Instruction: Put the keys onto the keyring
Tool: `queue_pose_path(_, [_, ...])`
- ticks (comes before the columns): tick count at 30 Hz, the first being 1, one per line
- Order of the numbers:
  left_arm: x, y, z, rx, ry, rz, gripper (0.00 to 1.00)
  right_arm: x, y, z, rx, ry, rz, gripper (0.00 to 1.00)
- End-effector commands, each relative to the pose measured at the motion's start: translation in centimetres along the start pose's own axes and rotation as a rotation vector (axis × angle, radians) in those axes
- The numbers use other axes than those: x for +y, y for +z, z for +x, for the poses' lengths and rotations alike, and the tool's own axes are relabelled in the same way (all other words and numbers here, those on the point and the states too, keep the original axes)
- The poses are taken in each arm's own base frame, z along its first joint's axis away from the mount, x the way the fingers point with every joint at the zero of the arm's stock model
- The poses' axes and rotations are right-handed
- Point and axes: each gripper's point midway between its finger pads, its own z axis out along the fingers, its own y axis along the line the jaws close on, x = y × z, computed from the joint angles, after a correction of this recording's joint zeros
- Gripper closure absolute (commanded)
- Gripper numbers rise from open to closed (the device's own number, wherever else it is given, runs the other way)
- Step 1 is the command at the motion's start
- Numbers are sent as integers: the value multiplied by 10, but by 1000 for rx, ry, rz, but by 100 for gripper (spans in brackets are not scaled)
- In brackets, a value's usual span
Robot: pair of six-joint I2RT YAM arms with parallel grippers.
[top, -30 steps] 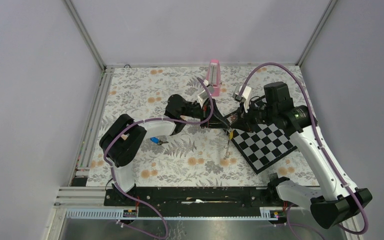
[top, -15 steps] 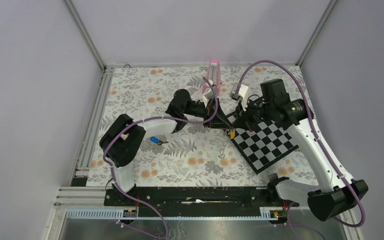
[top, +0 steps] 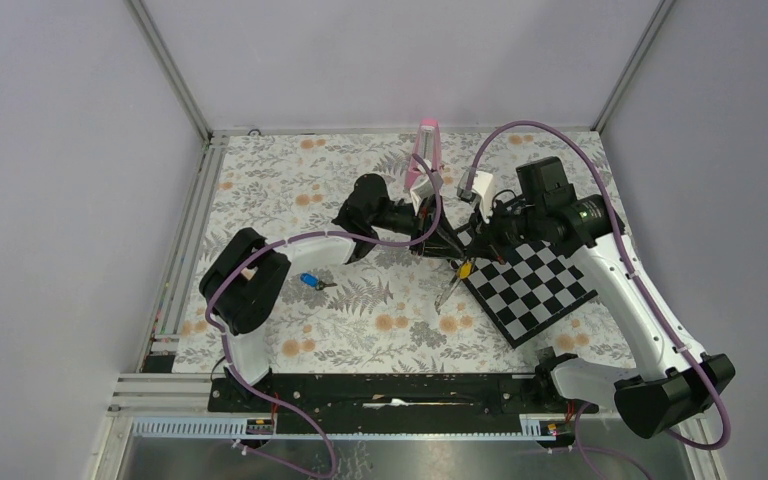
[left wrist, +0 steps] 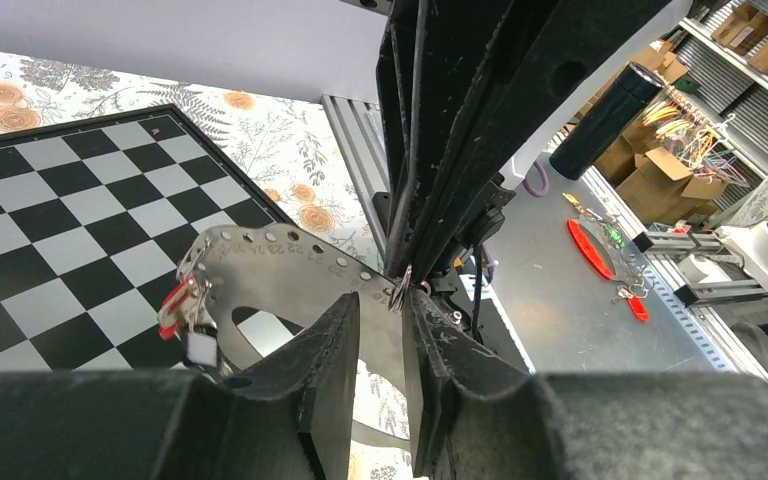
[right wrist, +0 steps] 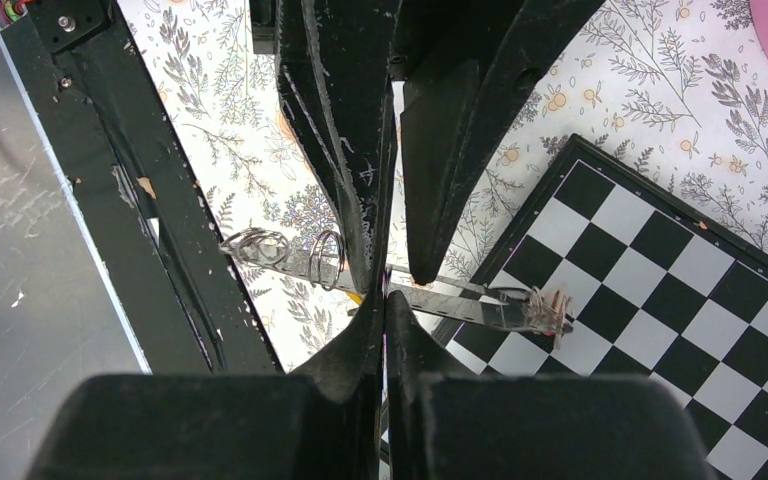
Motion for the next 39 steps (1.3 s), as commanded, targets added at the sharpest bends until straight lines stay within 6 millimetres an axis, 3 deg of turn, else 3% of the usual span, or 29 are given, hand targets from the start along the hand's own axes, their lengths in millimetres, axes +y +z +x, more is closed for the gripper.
queue_pose_path(1, [-13, 4, -32, -47, 109, 21, 74, 10, -1, -11, -39, -22, -35, 100])
queue_pose_path(3, [-14, 4, -32, -48, 105, 25, 77, 10, 0, -11, -49, -19, -37, 100])
queue_pose_path(7, [-16, 4, -33, -50, 100, 34, 100, 11, 3, -10, -60, -16, -41, 100])
queue_pose_path(9, [-18, 4, -34, -55, 102, 38, 100, 10, 3, -10, -64, -16, -36, 99])
queue_pose_path(18, [-22, -9, -52, -125, 85, -15, 100, -2, -8, -15, -167, -50, 78, 61])
queue_pose_path(23, [-27, -14, -58, -151, 72, -27, 100, -1, -11, -16, -239, -52, 75, 49])
queue_pose_path(31, [-38, -22, -63, -175, 69, -23, 100, 4, -6, -8, -274, -49, 40, 46])
queue_pose_path(39, [-44, -23, -62, -192, 51, -6, 100, 11, 3, -14, -316, -81, -50, 46])
